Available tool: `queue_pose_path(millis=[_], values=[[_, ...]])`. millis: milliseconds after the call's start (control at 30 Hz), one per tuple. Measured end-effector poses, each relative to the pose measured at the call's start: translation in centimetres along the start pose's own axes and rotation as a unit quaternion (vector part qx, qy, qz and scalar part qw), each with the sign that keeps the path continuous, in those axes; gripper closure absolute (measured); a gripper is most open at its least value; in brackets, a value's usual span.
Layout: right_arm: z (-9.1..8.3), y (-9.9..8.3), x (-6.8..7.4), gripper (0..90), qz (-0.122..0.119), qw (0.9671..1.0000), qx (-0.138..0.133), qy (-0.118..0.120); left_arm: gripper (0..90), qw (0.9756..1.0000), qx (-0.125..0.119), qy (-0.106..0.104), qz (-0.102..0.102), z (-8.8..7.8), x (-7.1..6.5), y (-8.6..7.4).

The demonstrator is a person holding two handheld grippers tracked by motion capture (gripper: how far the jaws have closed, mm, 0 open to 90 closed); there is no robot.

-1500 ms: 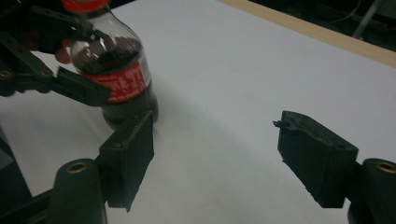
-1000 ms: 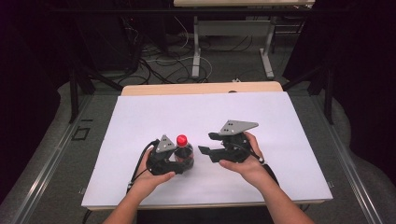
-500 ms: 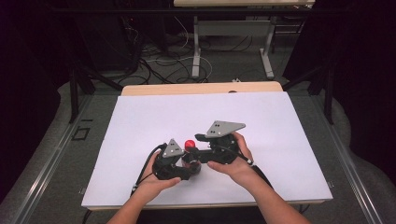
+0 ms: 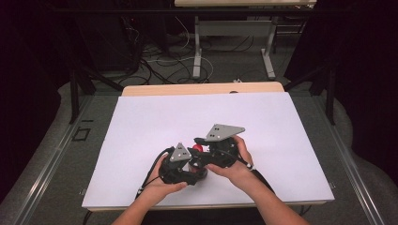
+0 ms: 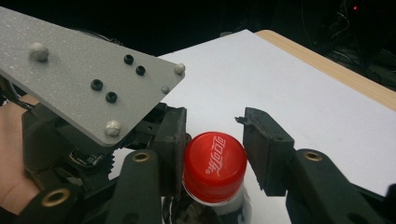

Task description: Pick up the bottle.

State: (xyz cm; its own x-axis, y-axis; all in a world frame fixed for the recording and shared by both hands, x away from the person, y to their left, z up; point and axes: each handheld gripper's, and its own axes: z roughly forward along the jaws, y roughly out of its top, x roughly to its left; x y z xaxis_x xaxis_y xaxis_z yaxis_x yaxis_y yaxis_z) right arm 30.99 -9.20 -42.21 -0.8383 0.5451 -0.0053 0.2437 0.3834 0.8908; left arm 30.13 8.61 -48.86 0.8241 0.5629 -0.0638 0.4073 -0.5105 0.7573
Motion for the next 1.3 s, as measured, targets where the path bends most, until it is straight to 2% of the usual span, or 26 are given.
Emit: queue_pose_path(millis=[167, 233, 267, 300, 467, 533, 667, 700, 767, 800, 833, 867, 900, 933, 967, 1000, 1033, 1067, 1100, 1133, 1167, 1200, 1233, 1267, 1300], values=[[0.0, 0.0, 0.0, 61.3, -0.005, 1.0000, 0.005, 0.006, 30.6, 1.0000, 0.002, 0.000, 0.001, 0.0, -0.1, 0.0], [-0.1, -0.1, -0.1, 61.4, -0.008, 0.9999, 0.005, 0.008, 30.7, 1.0000, -0.007, 0.004, 0.001, 0.1, -0.2, -0.1], [-0.1, 0.0, -0.1, 61.5, -0.009, 0.9999, 0.008, 0.011, 30.7, 0.9999, -0.001, 0.003, 0.010, 0.0, -0.1, 0.0], [-0.2, 0.0, -0.1, 61.5, -0.011, 0.9998, 0.009, 0.014, 30.8, 0.9999, -0.001, 0.002, 0.010, 0.0, -0.1, 0.0], [-0.3, 0.1, -0.7, 61.8, -0.016, 0.9990, 0.013, 0.039, 30.9, 1.0000, -0.004, -0.004, 0.006, 0.1, -0.3, 0.0], [-0.4, 0.3, -1.2, 61.8, -0.023, 0.9973, 0.032, 0.062, 30.9, 0.9999, -0.002, -0.007, 0.010, 0.2, -0.3, 0.0], [-0.5, 0.7, -1.5, 61.9, -0.043, 0.9946, 0.045, 0.084, 30.9, 0.9998, -0.001, -0.013, 0.015, 0.0, -0.5, 0.1], [-0.5, 0.9, -1.7, 61.9, -0.051, 0.9927, 0.050, 0.097, 30.9, 0.9998, -0.003, -0.015, 0.015, 0.0, -0.6, 0.1], [-0.5, 1.3, -2.2, 61.9, -0.075, 0.9864, 0.064, 0.131, 30.8, 0.9995, -0.004, -0.023, 0.021, 0.0, -0.6, 0.1], [-0.5, 1.3, -2.2, 61.9, -0.075, 0.9864, 0.064, 0.131, 30.8, 0.9995, -0.004, -0.023, 0.021, 0.0, -0.6, 0.1], [-0.5, 1.5, -2.3, 61.9, -0.081, 0.9839, 0.072, 0.141, 30.8, 0.9995, -0.004, -0.024, 0.022, 0.0, -0.6, 0.1], [-0.4, 1.7, -2.8, 61.9, -0.100, 0.9773, 0.077, 0.170, 30.8, 0.9993, -0.005, -0.028, 0.023, 0.0, -0.7, 0.1], [-0.4, 1.8, -3.0, 61.9, -0.108, 0.9739, 0.079, 0.183, 30.8, 0.9990, 0.001, -0.034, 0.029, -0.2, -0.6, 0.1], [-0.4, 1.9, -3.2, 61.9, -0.111, 0.9712, 0.080, 0.195, 30.8, 0.9990, -0.004, -0.034, 0.029, -0.1, -0.7, 0.1], [-0.4, 1.9, -3.2, 61.9, -0.111, 0.9712, 0.080, 0.195, 30.8, 0.9987, -0.002, -0.040, 0.032, -0.2, -0.7, 0.2], [-0.3, 2.0, -3.6, 61.9, -0.126, 0.9640, 0.078, 0.221, 30.7, 0.9988, -0.008, -0.039, 0.030, -0.1, -0.8, 0.1], [-0.3, 2.0, -3.6, 61.9, -0.126, 0.9640, 0.078, 0.221, 30.7, 0.9984, -0.002, -0.046, 0.033, -0.3, -0.7, 0.2], [-0.3, 2.0, -3.7, 61.8, -0.129, 0.9618, 0.077, 0.229, 30.7, 0.9983, -0.003, -0.044, 0.037, -0.3, -0.7, 0.2], [-0.2, 2.0, -3.9, 61.6, -0.128, 0.9617, 0.073, 0.231, 30.6, 0.9984, -0.005, -0.043, 0.035, -0.3, -0.6, 0.2], [-0.2, 2.0, -3.9, 61.3, -0.119, 0.9648, 0.068, 0.224, 30.6, 0.9988, -0.013, -0.039, 0.026, -0.1, -0.7, 0.2], [-0.2, 2.0, -3.9, 61.3, -0.119, 0.9648, 0.068, 0.224, 30.6, 0.9989, -0.013, -0.034, 0.031, -0.2, -0.6, 0.2], [-0.3, 2.0, -3.8, 60.6, -0.114, 0.9666, 0.072, 0.218, 30.6, 0.9991, -0.012, -0.030, 0.027, -0.2, -0.6, 0.2], [-0.4, 2.0, -3.7, 55.7, -0.109, 0.9697, 0.069, 0.207, 30.5, 0.9992, -0.008, -0.034, 0.018, -0.3, -0.5, 0.2], [-0.4, 2.1, -3.6, 49.0, -0.103, 0.9718, 0.061, 0.203, 30.5, 0.9994, -0.009, -0.027, 0.020, -0.3, -0.3, 0.2], [-0.8, 2.0, -3.4, 46.0, -0.082, 0.9785, 0.047, 0.184, 30.5, 0.9996, -0.009, -0.023, 0.013, -0.3, -0.1, 0.2]])
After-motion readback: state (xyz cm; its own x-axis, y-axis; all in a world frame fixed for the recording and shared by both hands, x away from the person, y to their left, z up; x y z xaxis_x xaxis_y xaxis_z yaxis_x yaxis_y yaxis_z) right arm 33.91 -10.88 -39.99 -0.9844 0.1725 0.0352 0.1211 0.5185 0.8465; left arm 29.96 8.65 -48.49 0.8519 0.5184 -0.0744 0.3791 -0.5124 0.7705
